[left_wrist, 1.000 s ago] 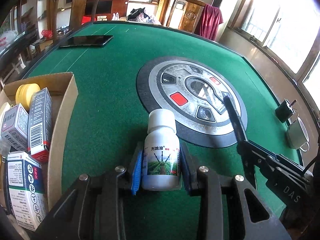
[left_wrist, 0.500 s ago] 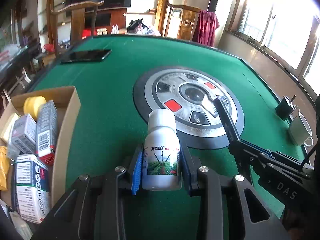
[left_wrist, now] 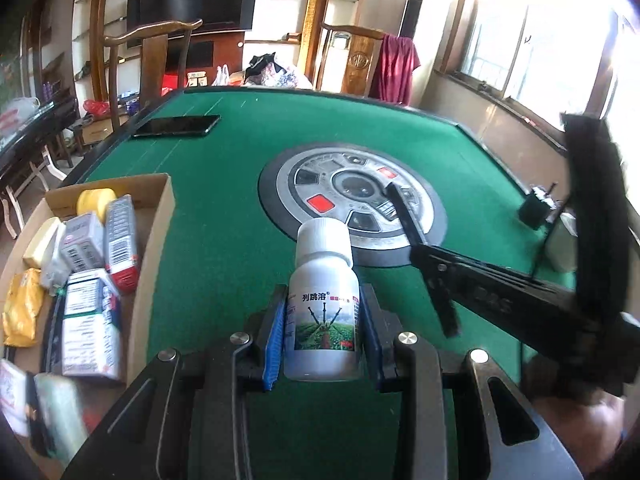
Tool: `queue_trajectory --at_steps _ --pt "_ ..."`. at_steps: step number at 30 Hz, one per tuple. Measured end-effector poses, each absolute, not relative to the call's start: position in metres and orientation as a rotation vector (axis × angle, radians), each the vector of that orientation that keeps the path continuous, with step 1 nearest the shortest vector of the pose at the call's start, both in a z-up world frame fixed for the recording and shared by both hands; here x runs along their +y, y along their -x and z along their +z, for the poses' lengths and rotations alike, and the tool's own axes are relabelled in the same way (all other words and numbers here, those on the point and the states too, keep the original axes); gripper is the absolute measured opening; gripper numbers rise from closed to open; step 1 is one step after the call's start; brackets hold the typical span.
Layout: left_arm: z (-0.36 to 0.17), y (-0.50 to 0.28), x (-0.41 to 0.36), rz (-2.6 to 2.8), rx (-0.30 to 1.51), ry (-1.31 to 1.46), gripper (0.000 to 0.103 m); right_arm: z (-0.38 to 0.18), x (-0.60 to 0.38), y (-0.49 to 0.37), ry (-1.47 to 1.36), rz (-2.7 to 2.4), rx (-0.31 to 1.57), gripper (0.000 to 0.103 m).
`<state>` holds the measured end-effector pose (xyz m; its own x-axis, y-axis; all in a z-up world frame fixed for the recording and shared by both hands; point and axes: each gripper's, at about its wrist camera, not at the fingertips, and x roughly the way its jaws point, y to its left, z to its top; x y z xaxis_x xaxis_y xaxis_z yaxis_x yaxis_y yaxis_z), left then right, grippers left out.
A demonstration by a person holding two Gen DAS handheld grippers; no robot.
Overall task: Organize objects
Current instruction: 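Carry the medicine bottle and marker into the box and open both grippers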
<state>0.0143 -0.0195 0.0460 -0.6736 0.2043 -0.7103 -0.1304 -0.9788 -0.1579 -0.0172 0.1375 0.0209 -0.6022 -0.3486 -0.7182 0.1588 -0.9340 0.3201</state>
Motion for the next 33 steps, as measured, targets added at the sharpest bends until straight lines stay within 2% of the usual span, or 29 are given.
queue_trajectory --at_steps 6,13,26,33 --pt "0.085 -0.043 -0.051 2.760 -0.207 1.056 0.029 0.034 0.116 -0.006 -1.146 -2.542 -0.323 0.012" --pt "0.102 -0.062 -0.108 2.837 -0.310 1.012 0.029 0.043 0.061 -0.037 -1.097 -2.420 -0.284 0.012" --pt "0.071 -0.066 -0.214 2.936 -0.539 1.079 0.030 0.051 -0.019 -0.060 -1.076 -2.311 -0.116 0.013" --pt "0.054 -0.062 -0.238 2.941 -0.606 1.120 0.030 0.052 -0.041 -0.061 -1.079 -2.290 -0.067 0.013"
